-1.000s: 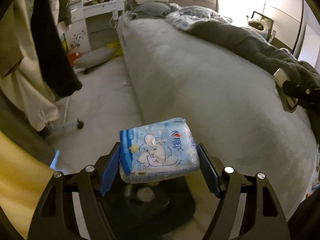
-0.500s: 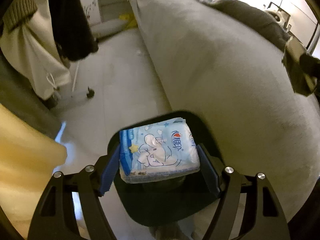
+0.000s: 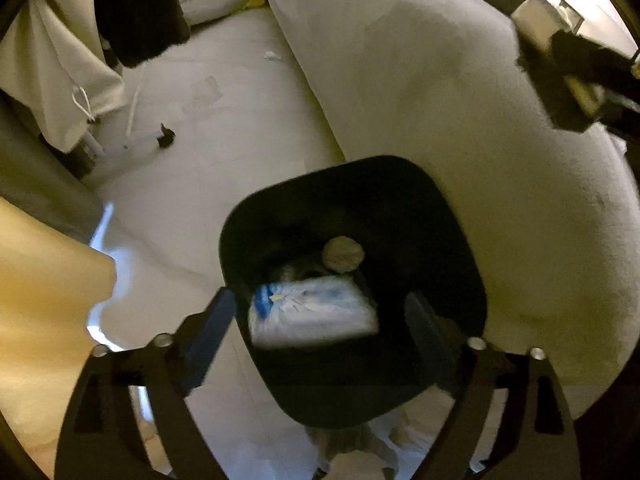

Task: Collect trash
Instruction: 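Open the left gripper to drop the tissue pack while the right gripper drops the black bag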

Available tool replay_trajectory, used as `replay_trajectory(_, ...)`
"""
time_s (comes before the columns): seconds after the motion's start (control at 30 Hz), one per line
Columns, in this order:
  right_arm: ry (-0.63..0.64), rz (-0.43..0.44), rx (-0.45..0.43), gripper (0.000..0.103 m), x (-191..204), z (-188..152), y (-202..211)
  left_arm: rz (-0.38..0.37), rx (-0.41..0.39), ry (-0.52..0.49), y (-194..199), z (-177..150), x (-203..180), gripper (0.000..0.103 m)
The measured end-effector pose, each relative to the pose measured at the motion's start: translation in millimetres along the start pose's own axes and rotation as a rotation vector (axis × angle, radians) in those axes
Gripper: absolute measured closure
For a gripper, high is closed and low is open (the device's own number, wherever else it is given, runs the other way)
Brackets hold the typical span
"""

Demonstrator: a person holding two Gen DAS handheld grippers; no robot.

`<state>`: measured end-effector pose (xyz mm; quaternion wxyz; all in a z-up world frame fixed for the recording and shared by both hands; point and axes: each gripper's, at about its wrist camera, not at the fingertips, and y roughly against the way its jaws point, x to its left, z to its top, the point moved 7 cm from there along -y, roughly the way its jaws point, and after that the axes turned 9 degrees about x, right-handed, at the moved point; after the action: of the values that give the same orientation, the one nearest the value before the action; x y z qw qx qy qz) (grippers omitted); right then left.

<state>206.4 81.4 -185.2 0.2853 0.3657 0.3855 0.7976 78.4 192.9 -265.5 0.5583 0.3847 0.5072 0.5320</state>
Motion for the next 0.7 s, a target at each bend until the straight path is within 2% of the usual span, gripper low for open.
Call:
replay_trajectory(0.13, 0.017, -0.013, 0.042, 0.034, 5, -4, -19, 0.010, -0.008, -0.007, 4, -3, 6, 0.011)
replay_trajectory(0.3, 0.027, -0.034, 0.085, 0.034, 7, -8, -39, 0.004, -0.086, 0.014, 25, 1, 13, 0.011)
replay_trajectory(0.7, 0.059, -0.090, 0.215, 0.034, 7, -29, -85, -0.003, -0.271, 0.091, 72, 20, 36, 0.028)
